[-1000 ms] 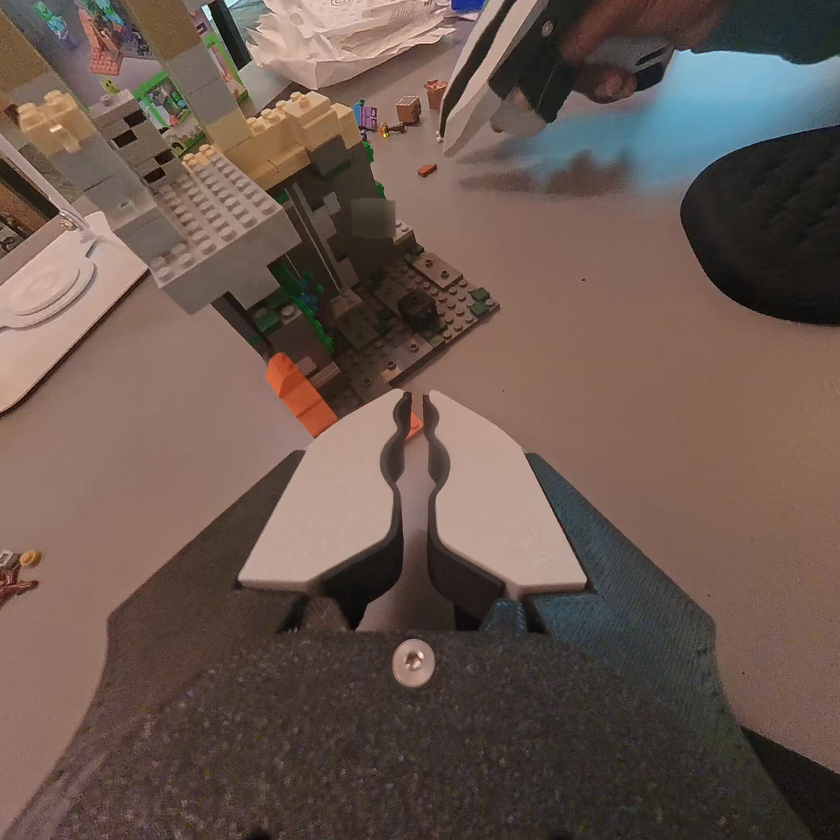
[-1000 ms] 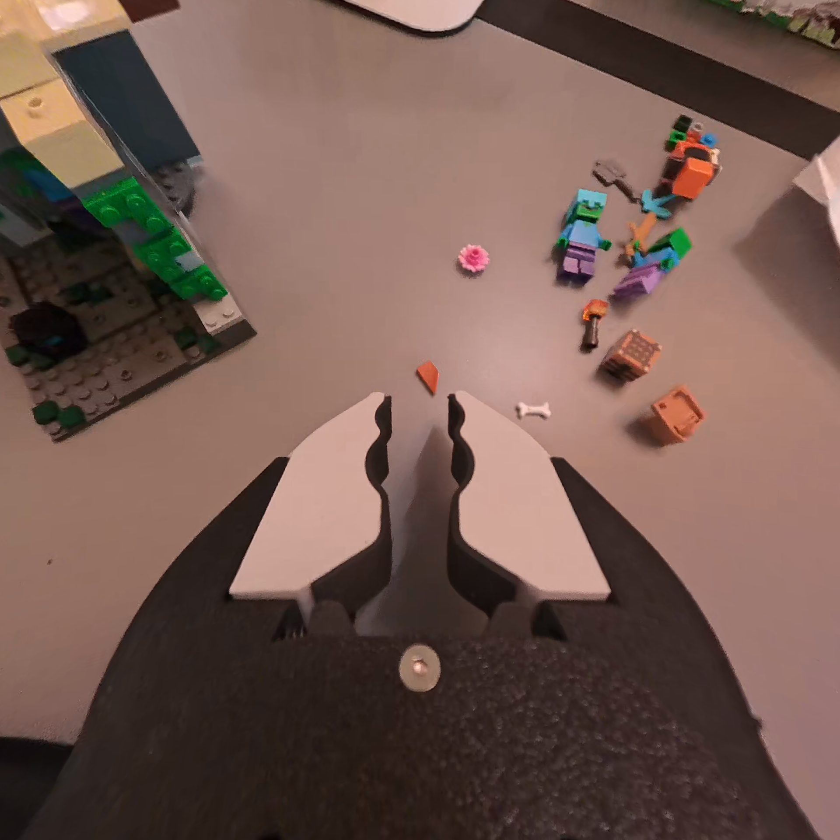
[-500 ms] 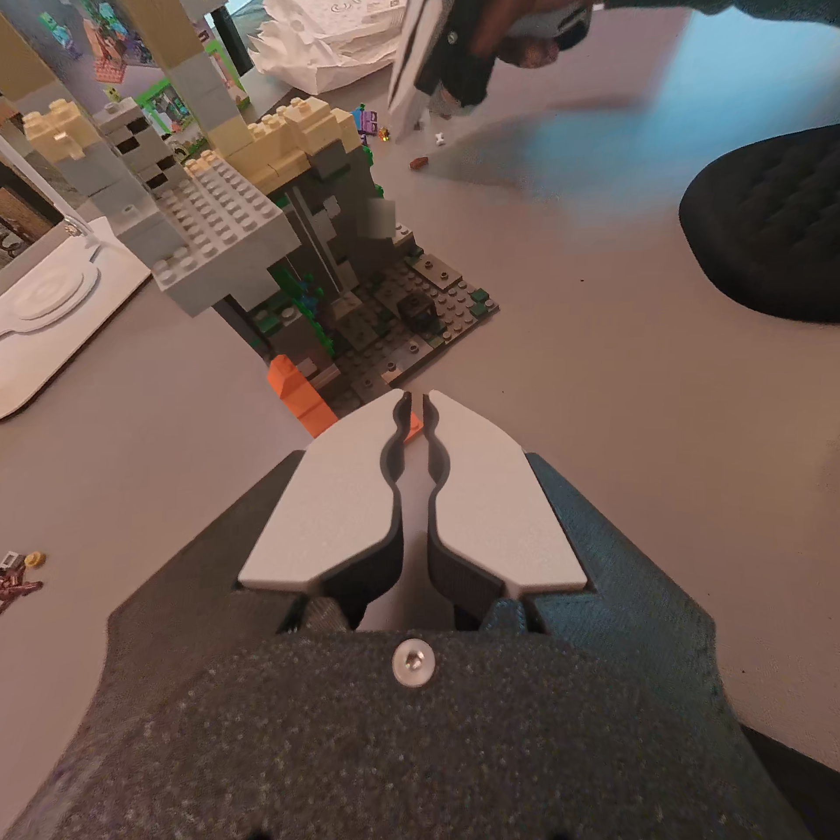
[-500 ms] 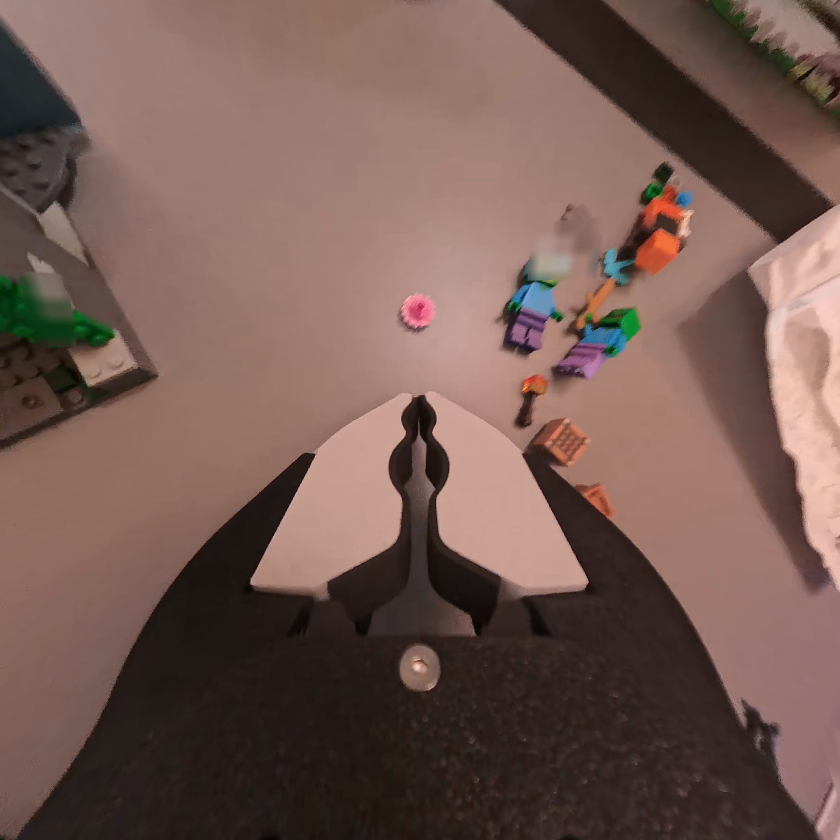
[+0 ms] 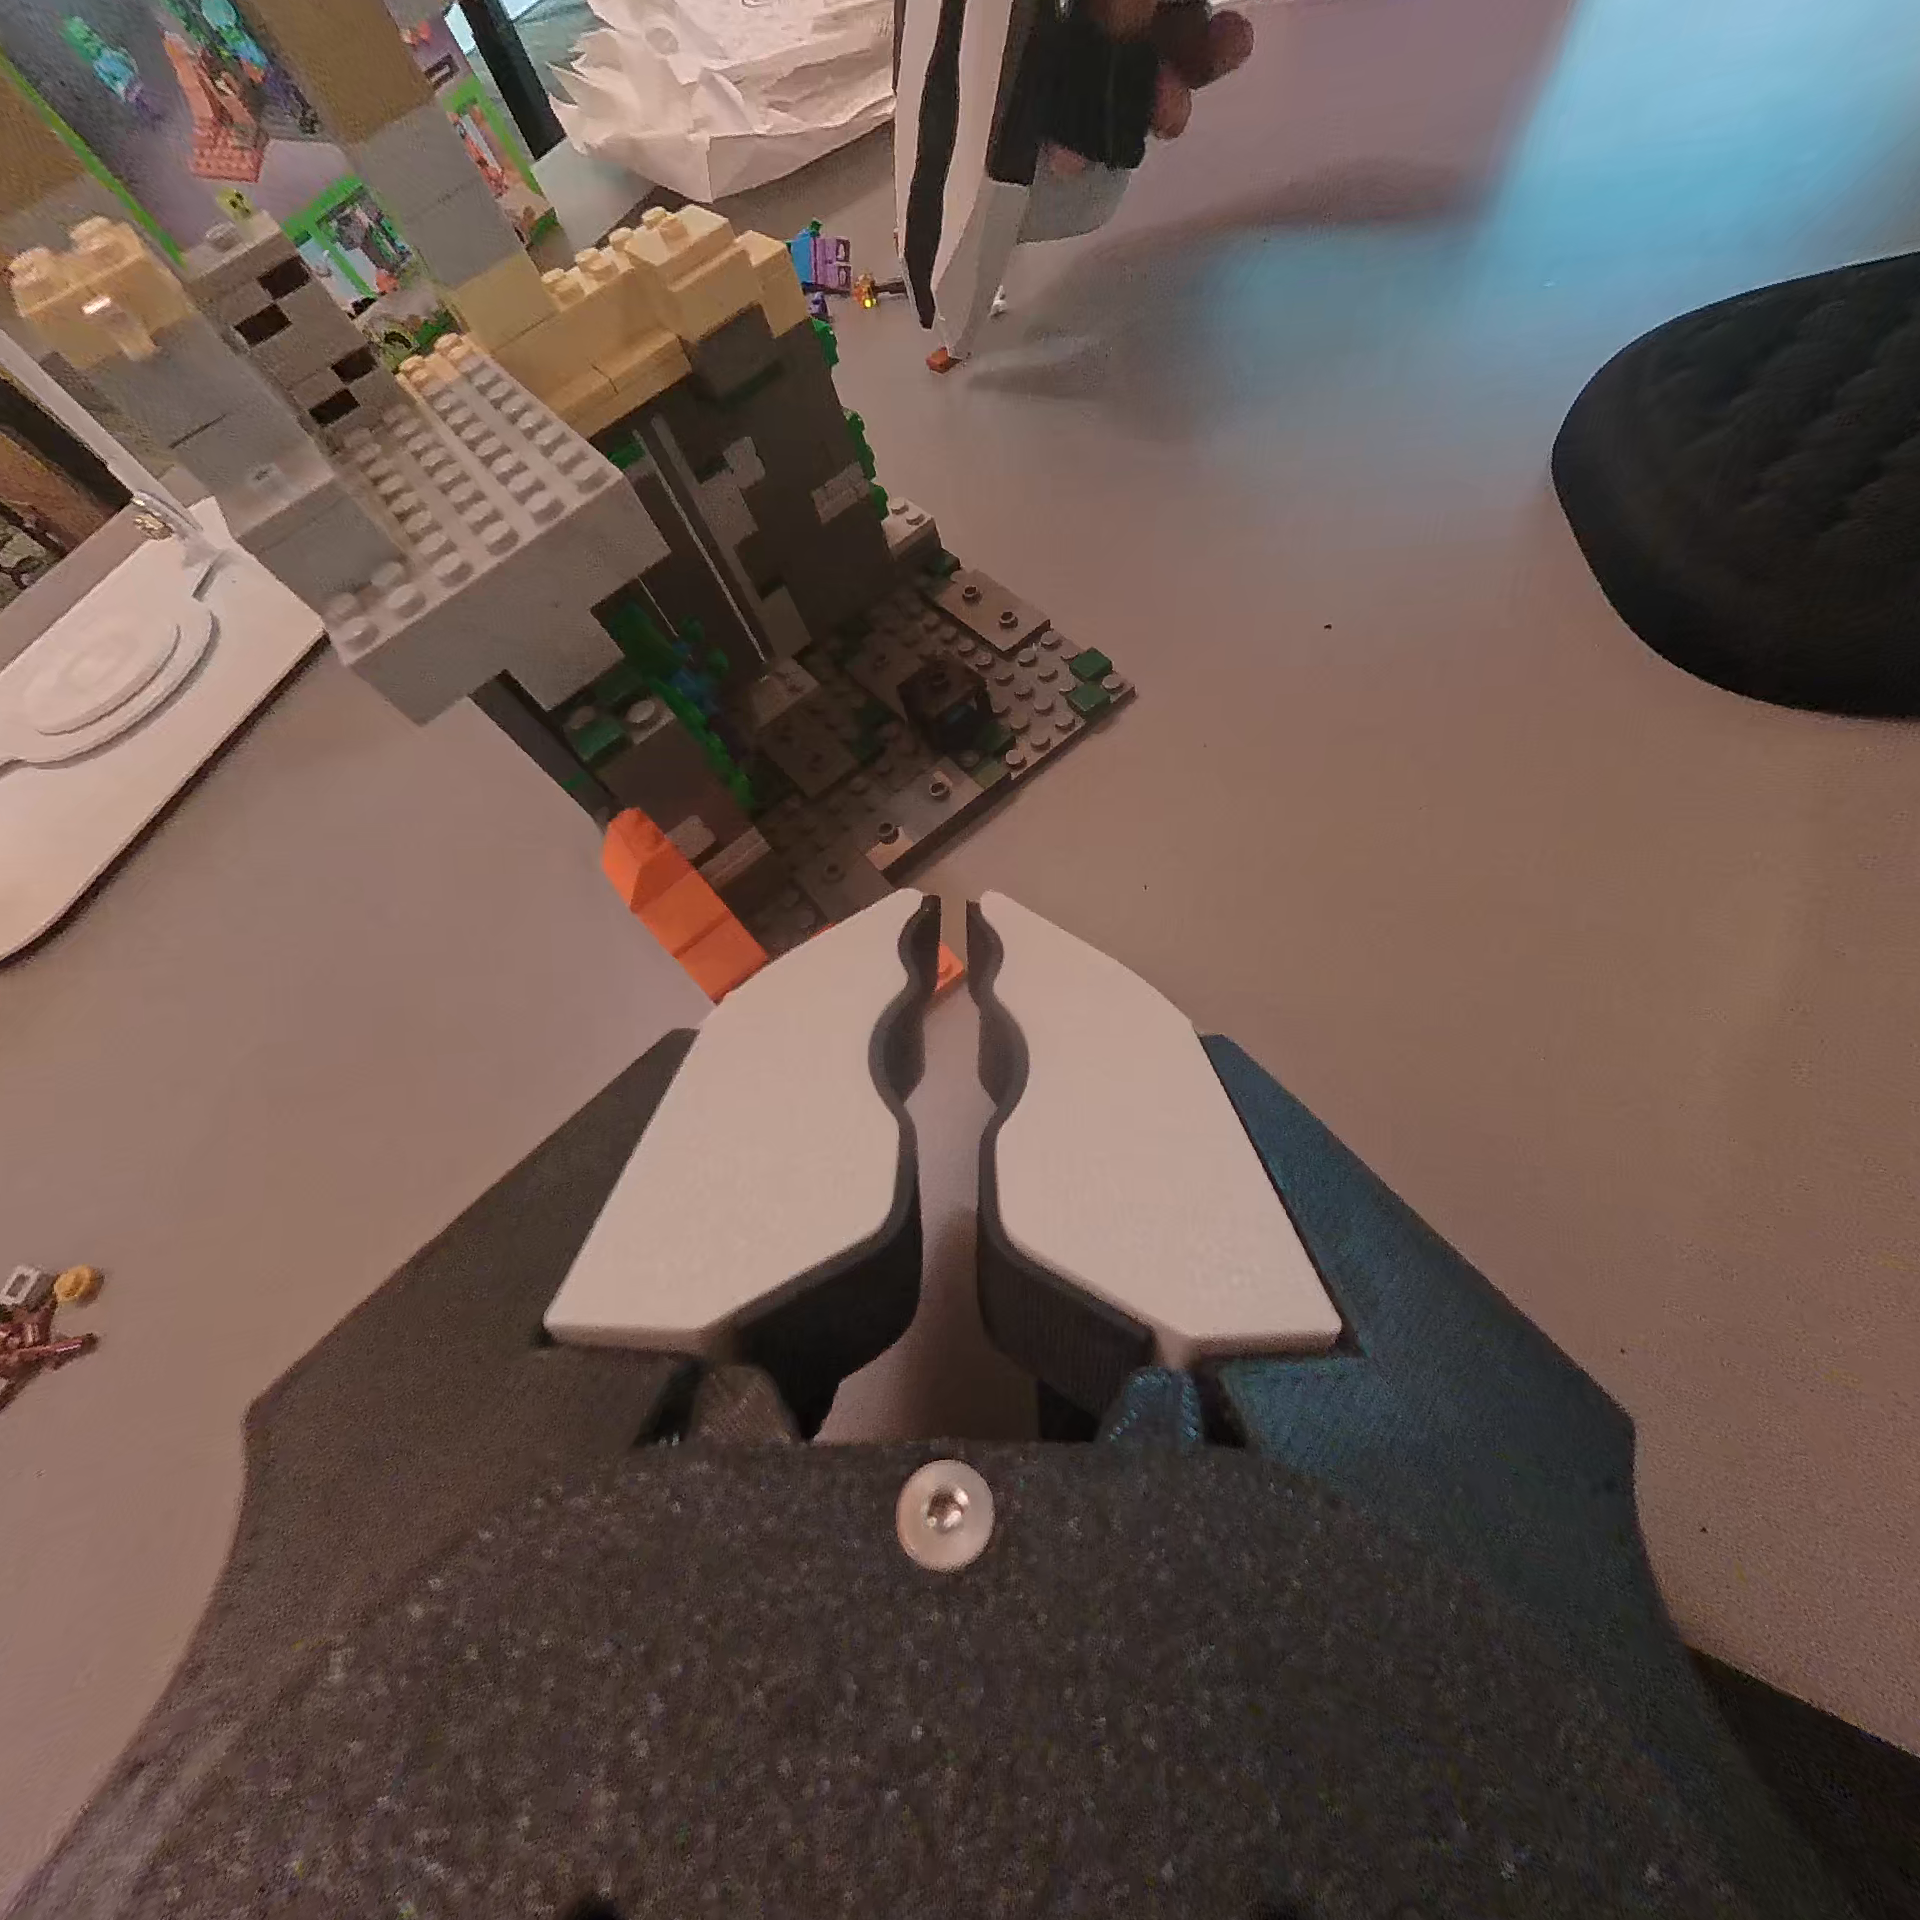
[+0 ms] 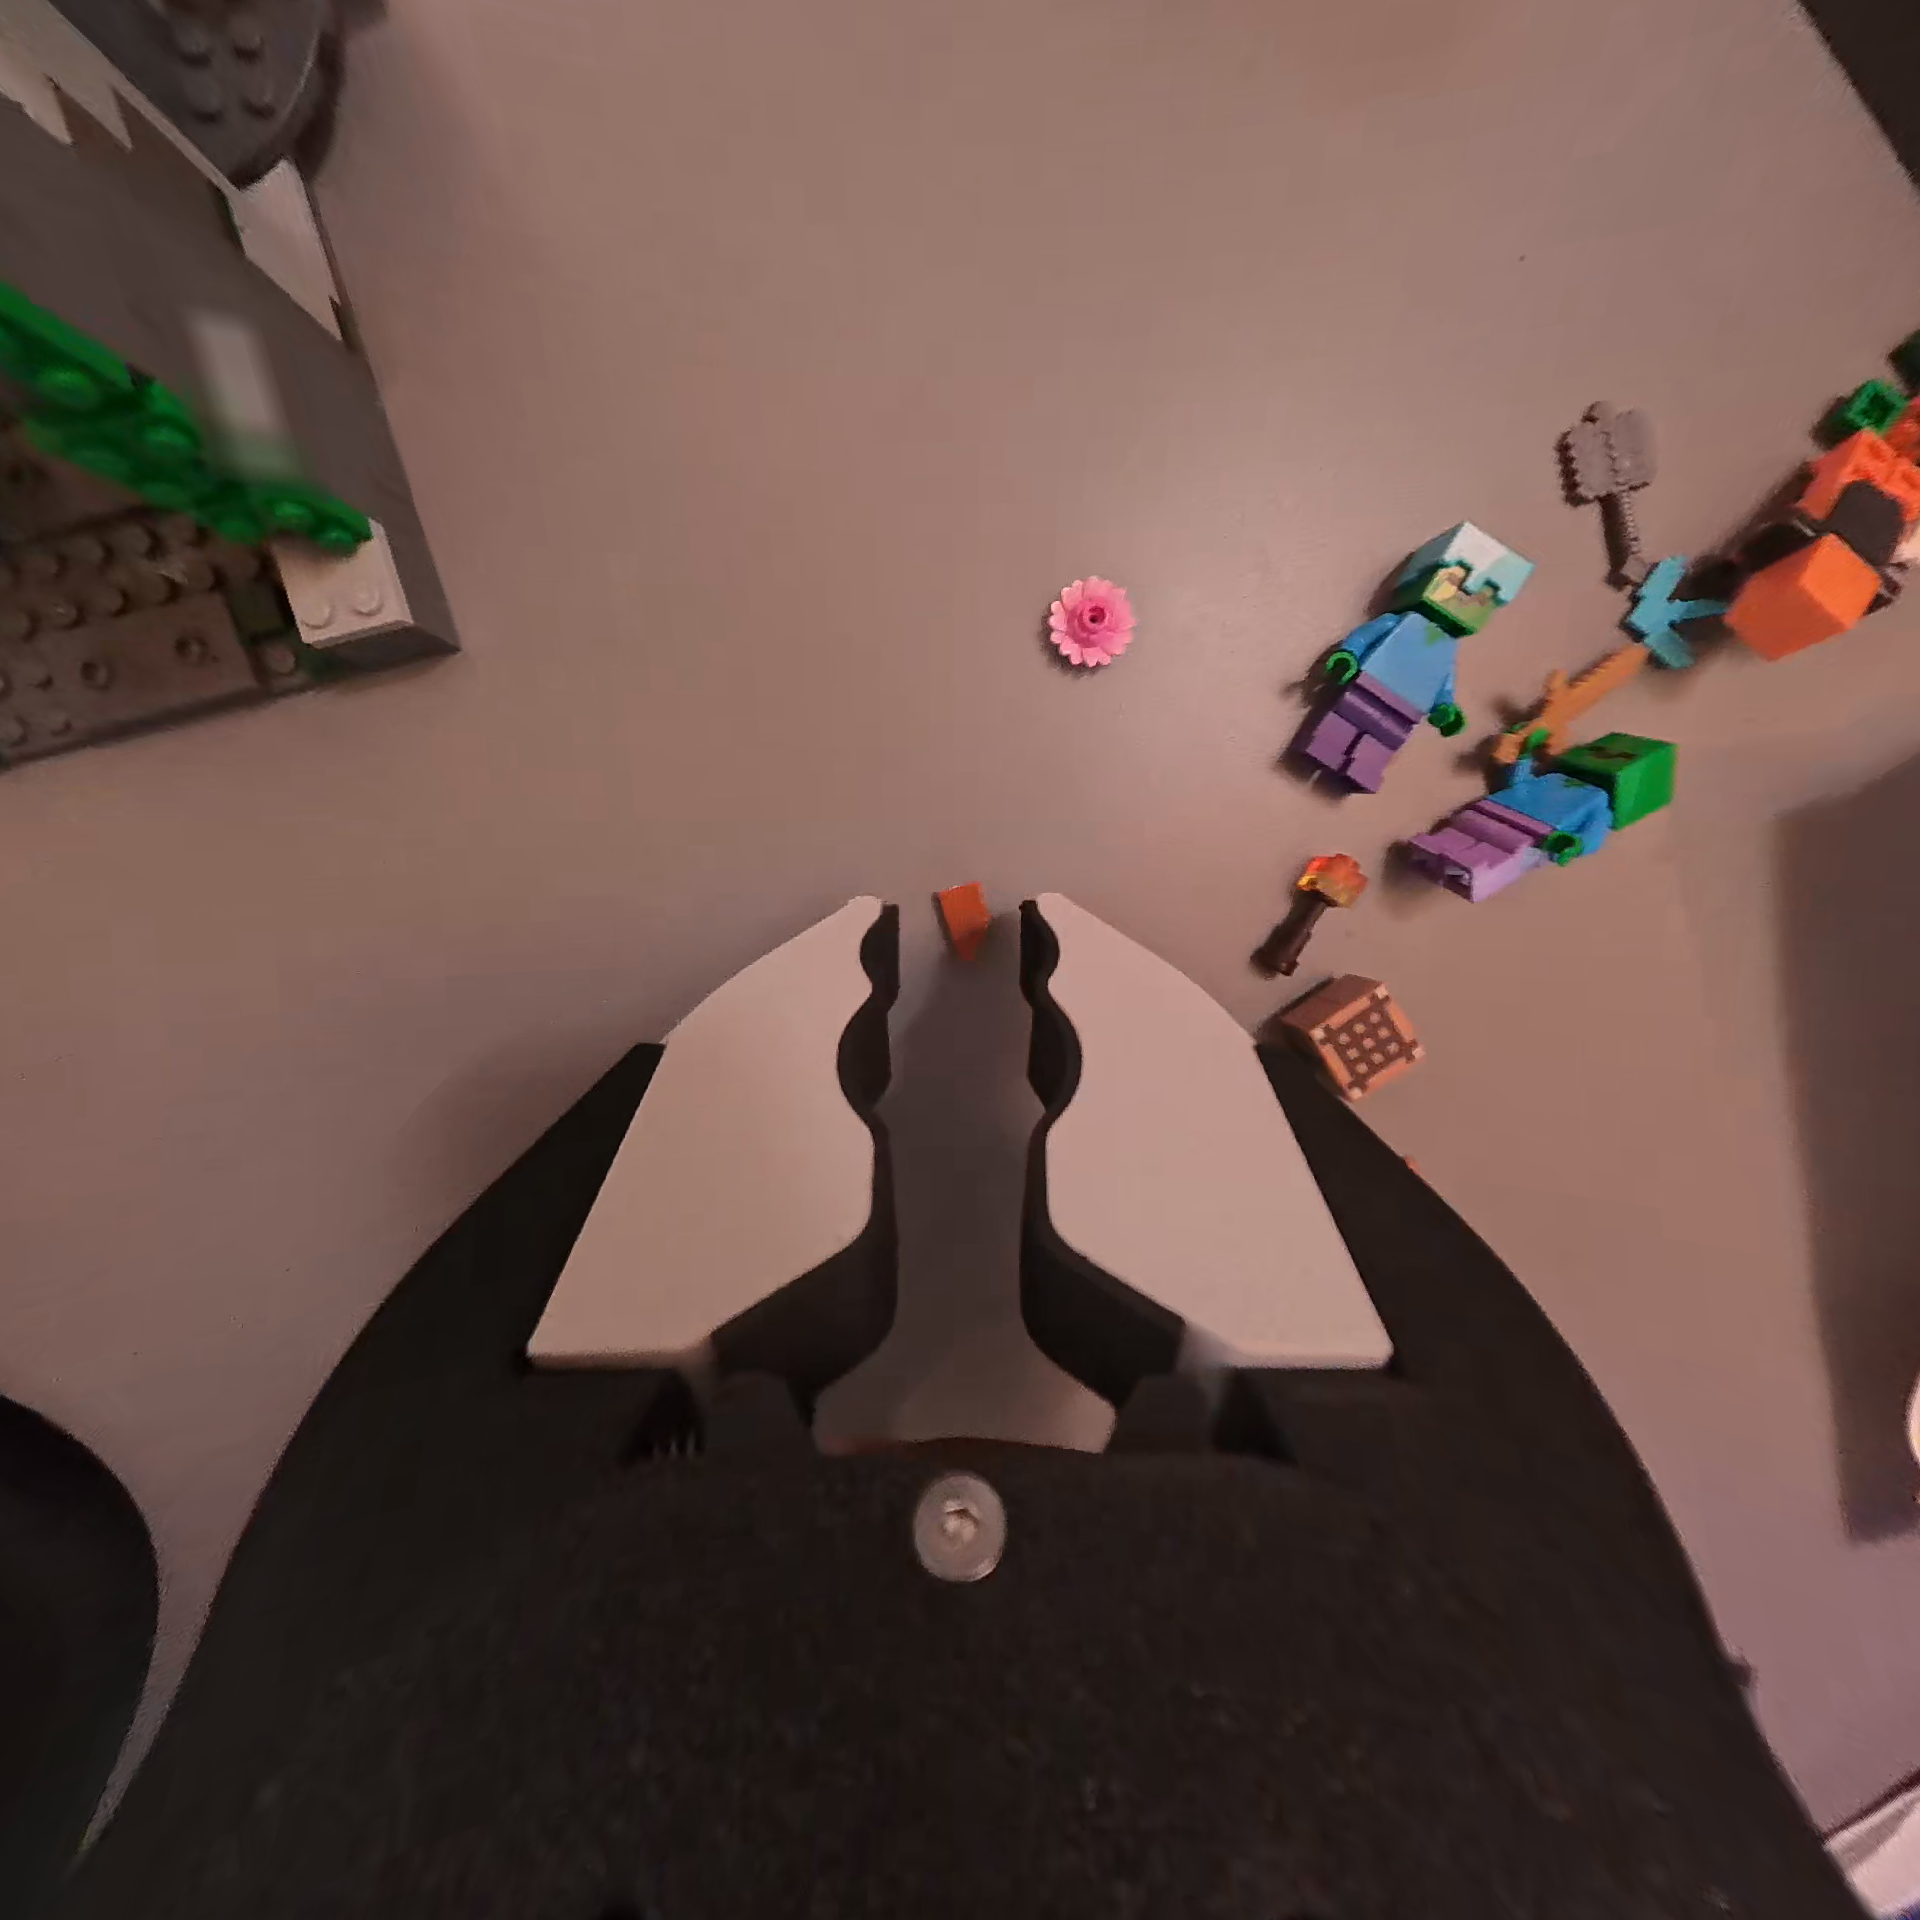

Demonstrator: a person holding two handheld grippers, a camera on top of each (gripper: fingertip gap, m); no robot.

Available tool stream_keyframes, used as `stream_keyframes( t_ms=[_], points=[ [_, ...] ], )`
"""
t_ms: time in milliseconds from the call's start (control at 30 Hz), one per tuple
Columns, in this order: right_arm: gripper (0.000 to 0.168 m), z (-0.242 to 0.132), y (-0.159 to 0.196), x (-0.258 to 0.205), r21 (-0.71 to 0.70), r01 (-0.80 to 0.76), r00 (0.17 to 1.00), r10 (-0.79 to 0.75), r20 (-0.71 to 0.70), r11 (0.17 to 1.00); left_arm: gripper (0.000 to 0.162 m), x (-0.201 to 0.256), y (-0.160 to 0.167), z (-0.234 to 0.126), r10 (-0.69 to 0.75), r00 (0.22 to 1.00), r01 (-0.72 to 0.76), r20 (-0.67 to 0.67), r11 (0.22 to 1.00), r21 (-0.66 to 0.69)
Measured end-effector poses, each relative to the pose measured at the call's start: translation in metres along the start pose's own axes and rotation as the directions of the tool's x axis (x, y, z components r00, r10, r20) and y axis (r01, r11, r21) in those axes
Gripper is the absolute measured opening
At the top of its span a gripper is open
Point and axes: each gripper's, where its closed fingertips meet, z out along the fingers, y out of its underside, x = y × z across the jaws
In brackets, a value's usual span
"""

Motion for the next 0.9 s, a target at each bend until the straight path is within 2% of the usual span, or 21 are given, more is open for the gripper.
stream_keyframes(
  t_ms=[400,633,700,900],
  points=[
    [0.008,0.006,0.004,-0.003,-0.124,0.064,0.995,-0.054,0.080,0.990,0.004,-0.001,0.000,0.000,-0.011,1.000,0.011,-0.003,1.000,0.004],
    [0.008,-0.002,-0.016,0.034,-0.073,0.024,1.000,-0.025,-0.011,0.997,0.004,0.000,0.001,0.000,0.000,1.000,0.000,-0.006,1.000,-0.003],
    [0.009,-0.005,-0.020,0.049,-0.076,-0.001,0.999,-0.002,-0.043,0.997,0.004,0.000,0.001,0.001,-0.002,1.000,0.002,-0.007,1.000,-0.005],
    [0.029,-0.006,-0.017,0.068,-0.108,-0.021,0.997,0.013,-0.075,0.994,0.004,0.000,0.001,0.000,-0.009,1.000,0.009,-0.009,1.000,-0.002]
  ],
)
